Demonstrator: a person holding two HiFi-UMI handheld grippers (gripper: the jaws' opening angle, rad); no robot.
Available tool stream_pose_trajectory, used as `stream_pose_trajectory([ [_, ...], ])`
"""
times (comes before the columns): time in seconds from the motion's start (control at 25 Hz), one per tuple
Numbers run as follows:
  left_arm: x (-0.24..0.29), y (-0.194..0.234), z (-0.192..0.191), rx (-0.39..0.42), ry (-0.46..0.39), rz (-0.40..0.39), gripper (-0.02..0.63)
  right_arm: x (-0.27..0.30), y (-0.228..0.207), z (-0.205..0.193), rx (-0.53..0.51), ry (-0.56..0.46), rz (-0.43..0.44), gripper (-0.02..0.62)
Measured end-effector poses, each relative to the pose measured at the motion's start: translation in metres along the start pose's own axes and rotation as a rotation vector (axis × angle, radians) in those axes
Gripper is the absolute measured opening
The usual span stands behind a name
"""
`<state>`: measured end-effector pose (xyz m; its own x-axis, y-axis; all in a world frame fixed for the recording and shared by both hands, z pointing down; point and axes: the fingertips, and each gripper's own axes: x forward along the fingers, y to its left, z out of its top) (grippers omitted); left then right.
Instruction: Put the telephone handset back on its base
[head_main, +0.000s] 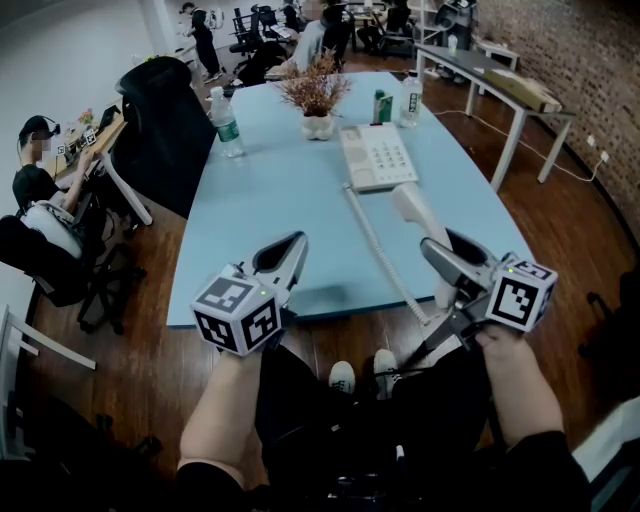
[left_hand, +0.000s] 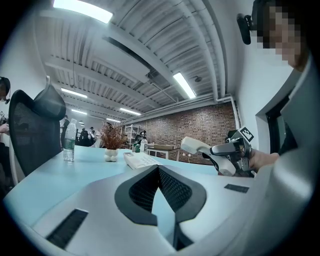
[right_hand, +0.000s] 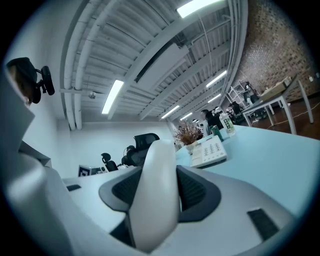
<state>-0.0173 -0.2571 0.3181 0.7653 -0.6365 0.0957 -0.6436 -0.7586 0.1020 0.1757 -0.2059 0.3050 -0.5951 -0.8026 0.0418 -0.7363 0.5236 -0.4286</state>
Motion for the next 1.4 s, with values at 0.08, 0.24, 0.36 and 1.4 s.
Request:
stream_pose_trajectory([
  [0.08, 0.0004, 0.0005, -0.0006, 0.0, 0.001, 0.001, -0.005, 0.0001, -0.0002, -0.0002, 0.002, 0.0, 0.001, 0.236],
  [0.24, 0.0011, 0.0032, -0.0031, -0.006, 0.008, 0.006, -0.005, 0.0005, -0.0005, -0.0003, 0.006, 0.002, 0.003, 0.236],
  [0.36, 0.0007, 0.0028, -0.0026, -0.008, 0.007, 0.005, -0.006, 0.0008, -0.0006, -0.0011, 0.008, 0.005, 0.003, 0.236],
  [1.4, -0.0008, 0.0049, -0.0019, -0.012, 0.004, 0.008, -0.005, 0.001, -0.0023, -0.0028, 0.009, 0.013, -0.001, 0.236],
])
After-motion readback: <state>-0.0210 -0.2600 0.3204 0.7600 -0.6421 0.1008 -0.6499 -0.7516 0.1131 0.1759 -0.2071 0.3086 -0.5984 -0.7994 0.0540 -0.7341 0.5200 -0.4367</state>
